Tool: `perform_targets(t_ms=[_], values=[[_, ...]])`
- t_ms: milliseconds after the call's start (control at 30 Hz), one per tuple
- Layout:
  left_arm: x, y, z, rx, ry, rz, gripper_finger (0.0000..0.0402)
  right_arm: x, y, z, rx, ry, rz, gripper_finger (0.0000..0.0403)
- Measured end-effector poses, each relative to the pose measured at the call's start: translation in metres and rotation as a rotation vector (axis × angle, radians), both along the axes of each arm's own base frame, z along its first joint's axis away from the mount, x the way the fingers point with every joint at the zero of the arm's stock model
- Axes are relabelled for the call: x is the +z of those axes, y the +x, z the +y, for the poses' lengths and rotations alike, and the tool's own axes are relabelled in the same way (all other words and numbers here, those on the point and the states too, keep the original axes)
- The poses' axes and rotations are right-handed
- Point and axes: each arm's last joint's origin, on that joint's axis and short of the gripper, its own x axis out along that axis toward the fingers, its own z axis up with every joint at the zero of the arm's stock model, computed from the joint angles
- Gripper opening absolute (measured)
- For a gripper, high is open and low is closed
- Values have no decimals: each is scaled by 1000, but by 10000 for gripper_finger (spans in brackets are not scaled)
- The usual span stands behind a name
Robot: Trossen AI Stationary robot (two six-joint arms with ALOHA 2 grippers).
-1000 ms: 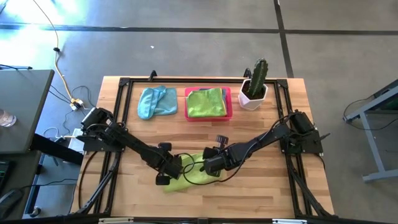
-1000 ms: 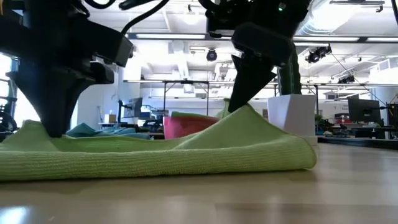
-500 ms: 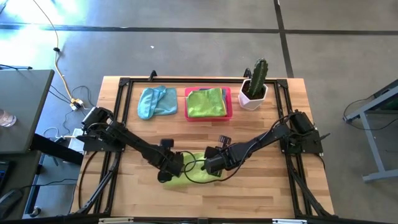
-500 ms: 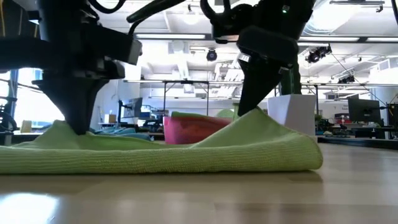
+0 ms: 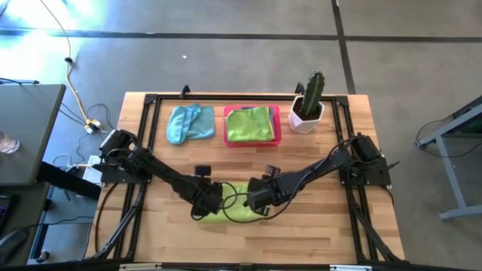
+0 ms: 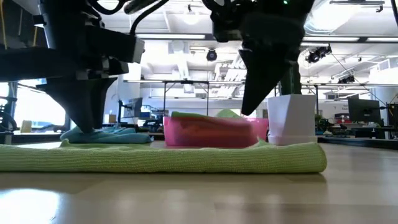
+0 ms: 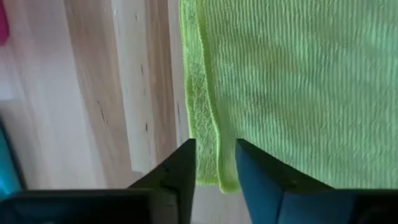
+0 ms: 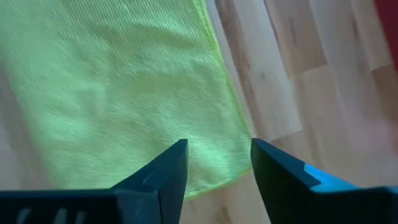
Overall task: Fold microfiber towels
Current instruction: Fold the light green microfiber cloth
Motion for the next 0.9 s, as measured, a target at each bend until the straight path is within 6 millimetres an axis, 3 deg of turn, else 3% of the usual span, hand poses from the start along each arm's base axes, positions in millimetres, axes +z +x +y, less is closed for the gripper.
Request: perform_targets(t_ms=[200, 467, 800, 900], values=[[-1, -10, -6, -4, -122, 127, 135, -2, -9, 10, -124, 78, 28, 172], [-1, -13, -45, -284, -133, 51, 132, -2, -26, 35, -217, 48, 15, 172], [-27, -8, -51, -194, -93, 52, 131, -3, -37, 46, -328, 14, -35, 172], [-35, -7, -50, -128, -93, 62, 131, -13, -37, 45, -346, 33, -59, 172]])
